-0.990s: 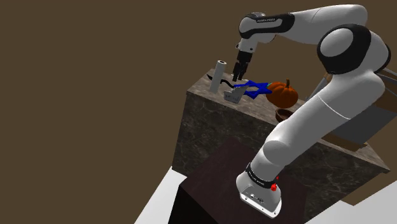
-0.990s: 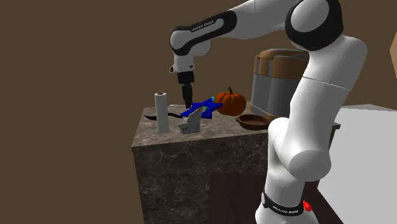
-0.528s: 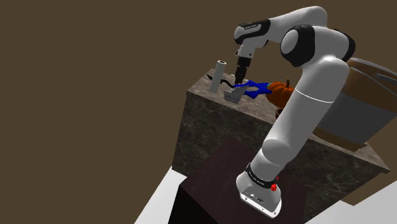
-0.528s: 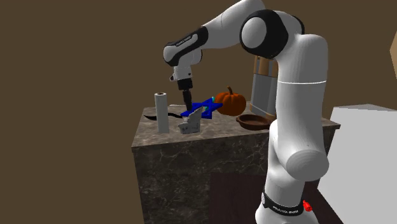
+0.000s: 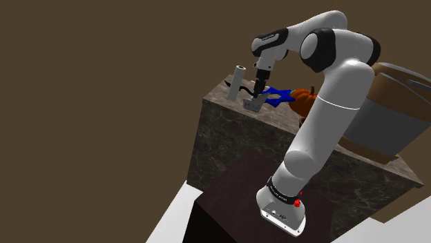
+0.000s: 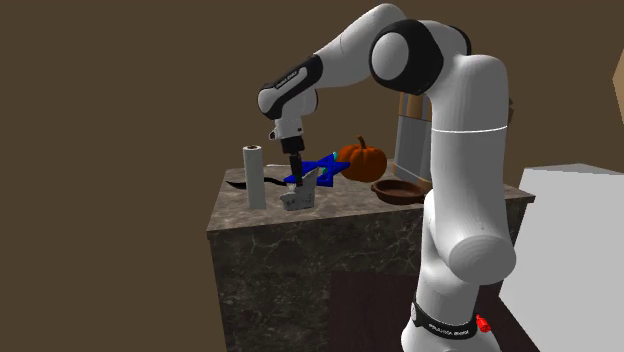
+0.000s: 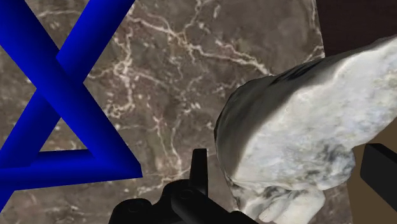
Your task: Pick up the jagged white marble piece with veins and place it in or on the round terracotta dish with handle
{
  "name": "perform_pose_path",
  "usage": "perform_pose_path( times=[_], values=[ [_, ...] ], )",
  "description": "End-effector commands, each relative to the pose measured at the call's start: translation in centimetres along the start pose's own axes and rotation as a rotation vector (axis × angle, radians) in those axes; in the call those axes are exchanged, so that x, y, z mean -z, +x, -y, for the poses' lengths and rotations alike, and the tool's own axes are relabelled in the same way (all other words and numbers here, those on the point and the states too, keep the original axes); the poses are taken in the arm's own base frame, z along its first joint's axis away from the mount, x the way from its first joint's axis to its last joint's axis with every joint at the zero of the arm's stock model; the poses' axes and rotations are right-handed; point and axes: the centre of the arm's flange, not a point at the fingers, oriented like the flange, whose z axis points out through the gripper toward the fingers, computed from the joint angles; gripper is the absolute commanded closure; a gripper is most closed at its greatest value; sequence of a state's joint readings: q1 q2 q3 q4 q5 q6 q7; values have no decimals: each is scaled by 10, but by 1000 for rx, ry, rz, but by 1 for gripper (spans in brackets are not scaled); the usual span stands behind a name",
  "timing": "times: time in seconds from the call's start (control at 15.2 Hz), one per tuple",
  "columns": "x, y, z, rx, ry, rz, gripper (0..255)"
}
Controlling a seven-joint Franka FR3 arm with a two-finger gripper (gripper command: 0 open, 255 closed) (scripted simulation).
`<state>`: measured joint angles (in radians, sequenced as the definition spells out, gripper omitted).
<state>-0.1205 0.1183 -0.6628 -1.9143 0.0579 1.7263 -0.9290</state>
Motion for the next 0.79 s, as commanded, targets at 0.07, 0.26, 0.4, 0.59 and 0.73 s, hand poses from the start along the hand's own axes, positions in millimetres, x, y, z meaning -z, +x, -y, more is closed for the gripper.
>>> perform_pose_path(
  times=[0.07, 0.26, 0.4, 0.59, 0.73],
  values=[
    [-4, 0, 1, 0, 0, 0, 0],
    [-4, 0, 1, 0, 0, 0, 0],
    [-4, 0, 1, 0, 0, 0, 0],
    [-4, 0, 1, 0, 0, 0, 255],
    [-4, 0, 1, 0, 0, 0, 255]
  ],
)
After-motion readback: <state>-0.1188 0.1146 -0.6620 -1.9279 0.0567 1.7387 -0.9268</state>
